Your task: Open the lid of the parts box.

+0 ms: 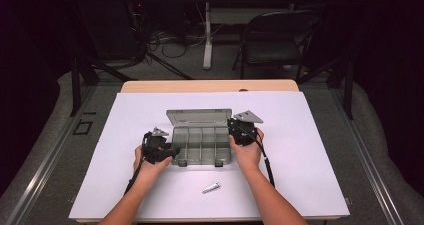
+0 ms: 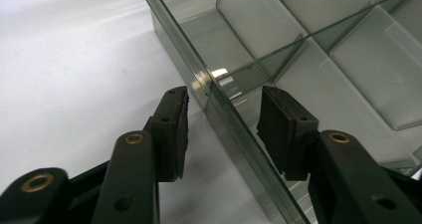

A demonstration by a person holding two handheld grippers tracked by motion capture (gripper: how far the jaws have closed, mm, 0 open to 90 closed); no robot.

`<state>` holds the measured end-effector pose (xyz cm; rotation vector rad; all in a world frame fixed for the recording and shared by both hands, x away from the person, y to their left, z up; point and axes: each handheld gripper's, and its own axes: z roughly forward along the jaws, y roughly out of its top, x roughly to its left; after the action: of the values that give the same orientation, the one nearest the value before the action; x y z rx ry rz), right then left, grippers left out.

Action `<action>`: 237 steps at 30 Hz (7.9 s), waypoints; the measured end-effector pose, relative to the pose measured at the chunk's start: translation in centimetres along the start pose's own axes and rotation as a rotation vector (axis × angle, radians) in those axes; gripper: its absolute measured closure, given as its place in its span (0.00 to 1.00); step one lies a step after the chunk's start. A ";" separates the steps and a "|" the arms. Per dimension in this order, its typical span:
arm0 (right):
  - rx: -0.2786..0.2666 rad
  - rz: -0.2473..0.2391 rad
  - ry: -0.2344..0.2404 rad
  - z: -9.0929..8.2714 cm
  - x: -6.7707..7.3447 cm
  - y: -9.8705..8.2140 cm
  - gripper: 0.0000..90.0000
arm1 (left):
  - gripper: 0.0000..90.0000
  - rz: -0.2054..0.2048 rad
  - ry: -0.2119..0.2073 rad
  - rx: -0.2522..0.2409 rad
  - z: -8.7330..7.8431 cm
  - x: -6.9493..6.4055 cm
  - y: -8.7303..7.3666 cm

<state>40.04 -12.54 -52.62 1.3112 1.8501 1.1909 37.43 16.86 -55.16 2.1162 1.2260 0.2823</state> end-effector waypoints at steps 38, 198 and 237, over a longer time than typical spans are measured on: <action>0.067 0.008 -0.010 1.4 -0.6 1.6 0.97 | 0.69 0.035 0.052 -0.007 0.3 -0.5 -0.4; 0.095 -0.113 0.247 -8.4 3.3 -2.8 0.51 | 0.64 0.002 0.049 -0.044 0.4 -0.7 -0.8; 0.091 -0.184 0.227 -12.1 0.3 -3.9 0.12 | 0.17 0.144 -0.260 -0.163 -6.9 -4.0 1.0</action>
<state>28.17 -16.84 -50.81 1.0599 2.1581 1.2104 32.64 16.25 -48.72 2.0288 0.8740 0.1578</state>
